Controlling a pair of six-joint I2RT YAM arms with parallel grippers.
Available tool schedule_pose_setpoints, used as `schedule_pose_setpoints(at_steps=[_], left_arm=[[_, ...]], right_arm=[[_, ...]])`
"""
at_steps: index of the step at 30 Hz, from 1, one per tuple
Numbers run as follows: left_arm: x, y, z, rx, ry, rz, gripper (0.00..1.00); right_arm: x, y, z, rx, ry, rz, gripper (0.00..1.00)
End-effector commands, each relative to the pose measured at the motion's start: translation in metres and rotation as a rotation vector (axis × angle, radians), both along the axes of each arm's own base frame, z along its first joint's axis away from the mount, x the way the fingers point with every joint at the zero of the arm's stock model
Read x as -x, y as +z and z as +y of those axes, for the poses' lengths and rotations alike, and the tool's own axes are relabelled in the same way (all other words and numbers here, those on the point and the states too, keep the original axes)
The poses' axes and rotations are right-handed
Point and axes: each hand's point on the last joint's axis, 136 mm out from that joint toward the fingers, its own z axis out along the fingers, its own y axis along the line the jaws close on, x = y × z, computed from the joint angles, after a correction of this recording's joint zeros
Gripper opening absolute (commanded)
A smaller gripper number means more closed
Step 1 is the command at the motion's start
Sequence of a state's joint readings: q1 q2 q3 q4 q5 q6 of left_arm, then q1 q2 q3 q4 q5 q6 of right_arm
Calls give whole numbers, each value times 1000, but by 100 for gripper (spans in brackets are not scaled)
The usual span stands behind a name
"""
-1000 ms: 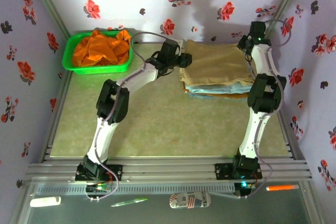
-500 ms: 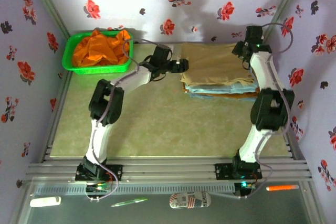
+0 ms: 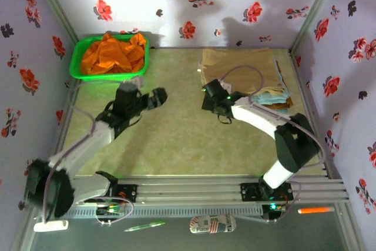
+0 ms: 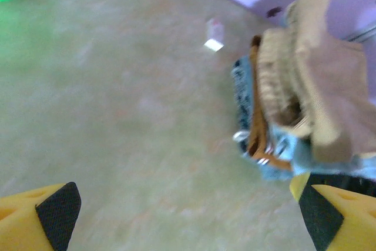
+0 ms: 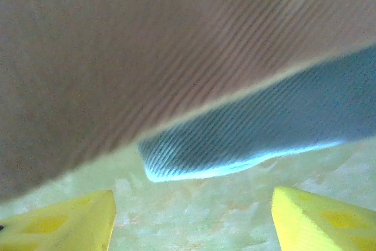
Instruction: Fold and stack the trousers
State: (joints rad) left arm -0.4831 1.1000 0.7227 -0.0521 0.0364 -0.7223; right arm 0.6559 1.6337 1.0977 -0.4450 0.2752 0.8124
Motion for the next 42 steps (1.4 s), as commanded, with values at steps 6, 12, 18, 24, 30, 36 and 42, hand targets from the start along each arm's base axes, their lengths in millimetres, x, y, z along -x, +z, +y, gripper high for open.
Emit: schedule_pose_setpoints(at_steps=[6, 12, 18, 24, 30, 36, 42], left_arm=[[63, -22, 75, -42, 182, 35, 100], [69, -10, 85, -40, 200, -3, 100], [60, -13, 78, -30, 179, -2, 100], [50, -8, 68, -22, 151, -1, 100], [50, -7, 64, -13, 131, 11, 100], [57, -5, 67, -32, 122, 12, 100], [63, -4, 71, -27, 136, 14, 100]], right_arm=[[-41, -31, -33, 72, -318, -12, 75], [-59, -69, -97, 149, -513, 109, 73], [-95, -74, -128, 75, -405, 190, 71], [-119, -79, -151, 45, -240, 296, 70], [-91, -33, -142, 14, -168, 212, 72], [-30, -14, -176, -7, -300, 126, 74], [-8, -42, -264, -68, -630, 115, 75]])
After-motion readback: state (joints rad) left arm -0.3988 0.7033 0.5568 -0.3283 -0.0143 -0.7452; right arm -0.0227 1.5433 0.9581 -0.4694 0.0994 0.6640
